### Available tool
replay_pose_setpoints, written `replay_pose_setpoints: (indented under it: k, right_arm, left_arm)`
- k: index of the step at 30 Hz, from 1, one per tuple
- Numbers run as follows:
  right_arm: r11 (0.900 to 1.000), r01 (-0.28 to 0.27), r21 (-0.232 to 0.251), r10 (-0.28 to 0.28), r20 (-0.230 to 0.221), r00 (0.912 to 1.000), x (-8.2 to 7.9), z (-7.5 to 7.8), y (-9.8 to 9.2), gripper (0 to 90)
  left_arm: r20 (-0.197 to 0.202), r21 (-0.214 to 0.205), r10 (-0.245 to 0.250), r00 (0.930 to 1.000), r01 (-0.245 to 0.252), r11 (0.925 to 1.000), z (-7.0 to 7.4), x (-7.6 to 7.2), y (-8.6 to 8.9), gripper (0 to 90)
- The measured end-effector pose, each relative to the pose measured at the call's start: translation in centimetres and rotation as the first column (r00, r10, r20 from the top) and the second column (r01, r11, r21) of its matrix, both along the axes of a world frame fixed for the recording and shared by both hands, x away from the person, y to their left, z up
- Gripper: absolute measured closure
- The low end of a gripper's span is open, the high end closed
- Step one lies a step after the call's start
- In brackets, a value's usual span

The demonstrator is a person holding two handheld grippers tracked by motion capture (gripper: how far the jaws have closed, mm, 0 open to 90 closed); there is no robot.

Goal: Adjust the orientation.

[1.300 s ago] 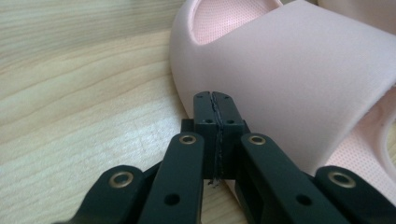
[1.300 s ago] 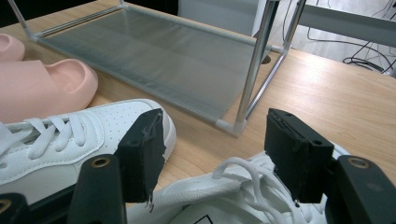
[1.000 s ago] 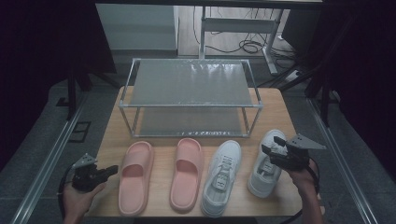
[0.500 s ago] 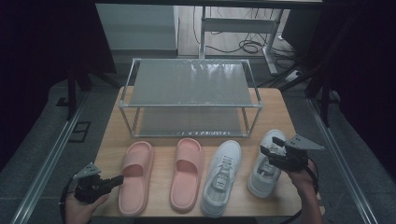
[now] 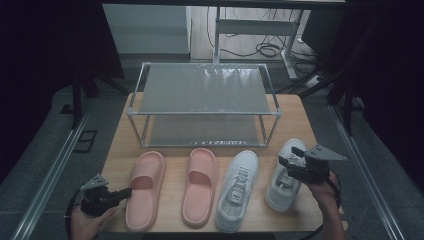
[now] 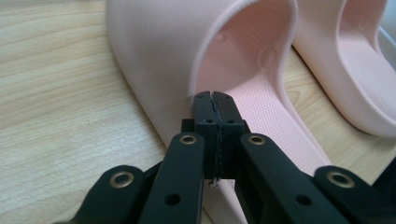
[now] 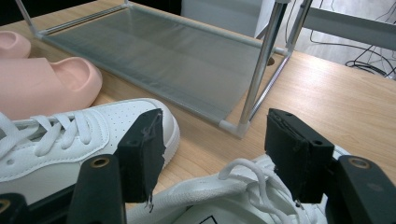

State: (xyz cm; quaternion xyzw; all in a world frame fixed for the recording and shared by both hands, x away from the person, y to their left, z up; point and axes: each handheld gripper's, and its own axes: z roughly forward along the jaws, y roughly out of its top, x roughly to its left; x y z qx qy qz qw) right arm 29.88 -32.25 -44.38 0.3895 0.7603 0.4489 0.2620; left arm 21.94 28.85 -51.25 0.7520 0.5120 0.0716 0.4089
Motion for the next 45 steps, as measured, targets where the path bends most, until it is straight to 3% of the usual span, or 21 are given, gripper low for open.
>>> replay_pose_setpoints:
  k: [18,23,27,35,45]
  right_arm:
    - [1.0000,0.001,-0.002,-0.001,-0.002,1.0000,0.0,-0.1,0.0,38.4]
    - [1.0000,-0.002,-0.001,0.002,0.001,1.0000,0.0,0.0,0.0,38.4]
    - [1.0000,0.002,0.003,-0.002,0.002,1.0000,0.0,0.1,-0.1,38.4]
    - [0.9991,-0.011,0.041,0.011,0.006,0.9999,-0.1,0.2,0.2,37.0]
    - [0.9958,-0.032,0.085,0.031,0.013,0.9994,-0.4,0.6,0.4,37.0]
  left_arm:
    - [-0.001,0.011,0.059,0.9983,-0.059,0.9982,0.0,1.8,1.2,89.9]
    - [0.005,0.009,0.060,0.9982,-0.060,0.9982,0.2,1.5,1.0,87.2]
    - [0.042,-0.003,0.051,0.9978,-0.051,0.9987,1.1,0.6,0.3,80.0]
    - [0.089,-0.003,0.020,0.9958,-0.019,0.9998,2.6,-1.1,-0.9,55.2]
    - [0.086,-0.005,0.012,0.9963,-0.012,0.9999,2.7,-1.5,-1.9,47.7]
